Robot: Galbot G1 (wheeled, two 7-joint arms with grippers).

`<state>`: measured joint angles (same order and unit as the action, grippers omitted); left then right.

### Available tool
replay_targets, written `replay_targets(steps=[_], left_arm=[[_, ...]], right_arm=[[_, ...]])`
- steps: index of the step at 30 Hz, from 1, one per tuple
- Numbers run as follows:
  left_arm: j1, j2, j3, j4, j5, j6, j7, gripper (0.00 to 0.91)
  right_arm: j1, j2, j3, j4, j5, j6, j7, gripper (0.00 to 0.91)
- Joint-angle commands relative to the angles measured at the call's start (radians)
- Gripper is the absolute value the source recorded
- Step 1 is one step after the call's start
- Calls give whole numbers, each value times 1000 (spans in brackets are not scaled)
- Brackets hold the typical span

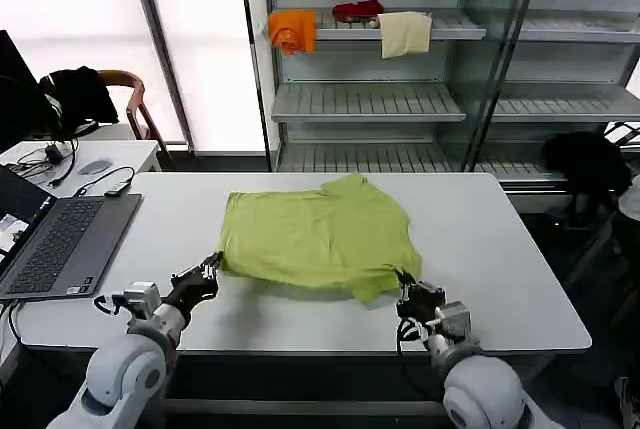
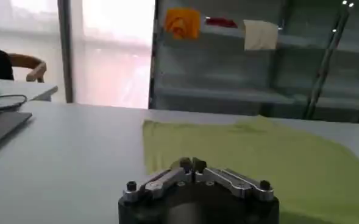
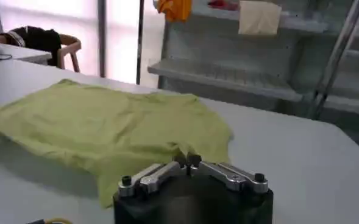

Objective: Fold and organize the clothes.

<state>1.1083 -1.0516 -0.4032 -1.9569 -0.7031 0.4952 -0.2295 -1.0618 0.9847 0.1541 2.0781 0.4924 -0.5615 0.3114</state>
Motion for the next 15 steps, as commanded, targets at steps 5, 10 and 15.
replay_targets(steps=[5,10,15], left_arm=[[-261,-57,97,273,19,-69,-78,0],[-272,-57,102,319,36,-84,-61,0],[-267,-58,102,341,52,-93,-25,0]], right_arm=[[330,36,-130,-302,-7,18,-123,0],[343,51,-162,-351,-27,33,-134,0],[361,60,-176,-392,-38,54,-145,0]])
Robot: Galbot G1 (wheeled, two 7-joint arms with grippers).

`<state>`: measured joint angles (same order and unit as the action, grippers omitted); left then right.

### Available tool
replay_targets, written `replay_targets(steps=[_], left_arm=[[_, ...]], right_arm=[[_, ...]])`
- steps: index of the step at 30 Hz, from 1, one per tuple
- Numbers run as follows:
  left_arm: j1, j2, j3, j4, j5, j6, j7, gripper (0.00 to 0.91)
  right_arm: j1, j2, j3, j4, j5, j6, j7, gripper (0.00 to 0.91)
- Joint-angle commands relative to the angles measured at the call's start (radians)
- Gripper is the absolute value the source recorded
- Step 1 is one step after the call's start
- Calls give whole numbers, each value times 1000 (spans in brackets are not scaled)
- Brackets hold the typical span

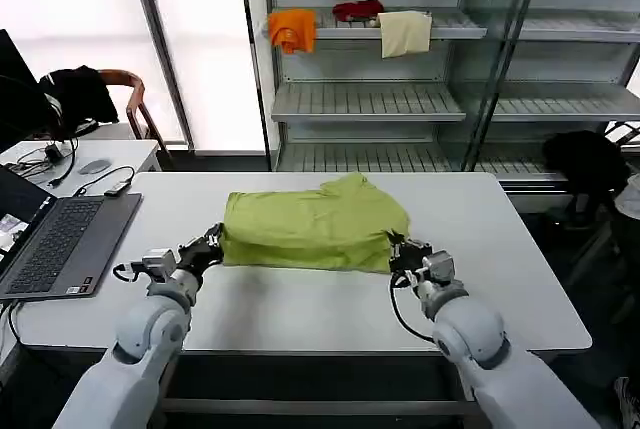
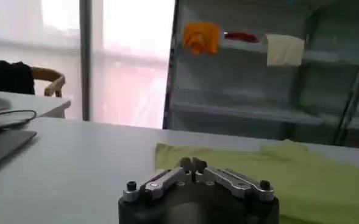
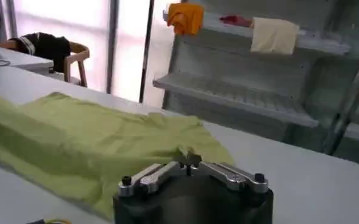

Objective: Fold and organize the clothes.

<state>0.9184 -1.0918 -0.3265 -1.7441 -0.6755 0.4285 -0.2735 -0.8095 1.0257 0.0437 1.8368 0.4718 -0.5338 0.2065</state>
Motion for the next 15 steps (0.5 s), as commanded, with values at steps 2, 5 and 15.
replay_targets(steps=[2,5,15], left_arm=[[-69,-18,29,125,35,-27,36,0],[-62,-21,37,128,59,-27,54,10],[-41,-12,34,127,144,-1,41,806]], right_arm=[[111,19,-71,-156,-19,26,-44,0],[106,23,-75,-164,-30,29,-48,0],[81,36,-58,-166,-33,43,17,907]])
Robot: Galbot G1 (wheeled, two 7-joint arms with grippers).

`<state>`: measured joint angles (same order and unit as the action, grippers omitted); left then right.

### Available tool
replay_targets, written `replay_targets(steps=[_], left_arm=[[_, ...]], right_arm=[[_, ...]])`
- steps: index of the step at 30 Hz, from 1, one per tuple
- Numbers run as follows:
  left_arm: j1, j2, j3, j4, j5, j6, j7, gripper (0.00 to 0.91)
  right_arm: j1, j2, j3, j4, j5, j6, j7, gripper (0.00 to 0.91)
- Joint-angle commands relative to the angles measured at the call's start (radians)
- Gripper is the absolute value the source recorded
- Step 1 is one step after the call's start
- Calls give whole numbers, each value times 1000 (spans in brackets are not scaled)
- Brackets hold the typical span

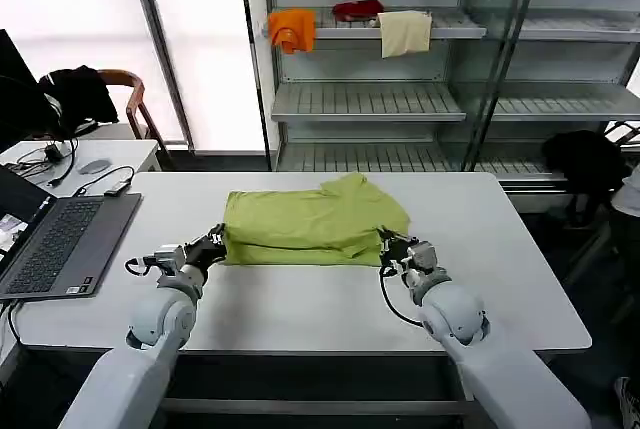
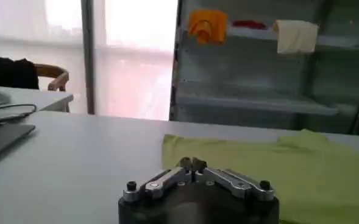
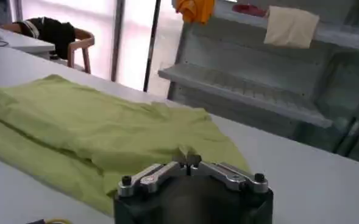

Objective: Fold and organize the clothes.

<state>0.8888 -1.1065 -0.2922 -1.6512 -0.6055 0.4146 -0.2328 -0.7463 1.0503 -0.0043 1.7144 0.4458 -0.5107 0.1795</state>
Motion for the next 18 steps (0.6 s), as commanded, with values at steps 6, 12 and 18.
replay_targets(steps=[6,12,18], left_arm=[[-2,42,-20,-14,80,56,-18,907],[63,79,-49,-116,85,124,-18,907],[190,82,-93,-249,24,162,33,907]], right_arm=[[20,15,8,-33,-6,38,91,907],[-44,-46,49,88,21,4,77,907],[-188,-88,138,216,136,-50,72,907]])
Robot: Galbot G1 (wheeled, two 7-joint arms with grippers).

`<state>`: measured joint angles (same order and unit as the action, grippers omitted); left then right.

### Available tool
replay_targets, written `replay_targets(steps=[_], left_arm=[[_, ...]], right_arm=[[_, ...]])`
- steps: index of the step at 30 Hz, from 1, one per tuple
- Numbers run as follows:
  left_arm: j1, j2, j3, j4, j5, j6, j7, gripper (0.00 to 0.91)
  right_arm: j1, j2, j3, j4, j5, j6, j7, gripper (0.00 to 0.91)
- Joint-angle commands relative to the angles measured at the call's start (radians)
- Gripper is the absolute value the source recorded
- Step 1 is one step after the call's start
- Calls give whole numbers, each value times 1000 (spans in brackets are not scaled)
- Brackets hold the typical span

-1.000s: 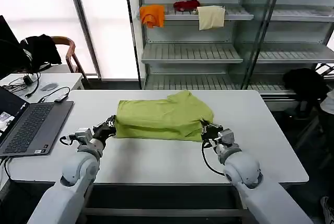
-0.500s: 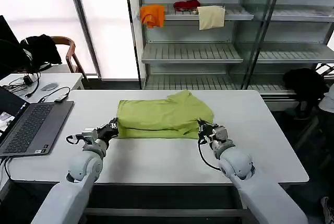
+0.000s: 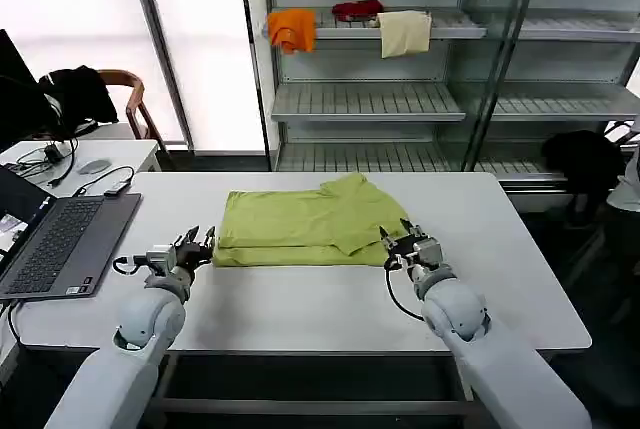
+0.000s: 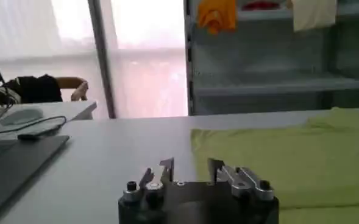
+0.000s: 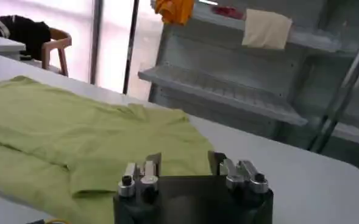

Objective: Fold and organize the clothes.

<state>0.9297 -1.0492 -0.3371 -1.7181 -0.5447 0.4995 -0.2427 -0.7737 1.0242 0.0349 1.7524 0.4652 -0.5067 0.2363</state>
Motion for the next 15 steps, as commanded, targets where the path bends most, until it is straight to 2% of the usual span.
replay_targets(steps=[1,14,15], left_arm=[[161,20,-50,-186,-34,77,60,907],[155,-2,-75,-93,-40,56,107,907],[146,-3,-76,-84,-40,56,107,907]], right_arm=[[-173,-63,106,180,121,-54,14,907],[-194,-43,169,61,174,-35,0,907],[-192,-43,172,53,178,-33,-4,877]])
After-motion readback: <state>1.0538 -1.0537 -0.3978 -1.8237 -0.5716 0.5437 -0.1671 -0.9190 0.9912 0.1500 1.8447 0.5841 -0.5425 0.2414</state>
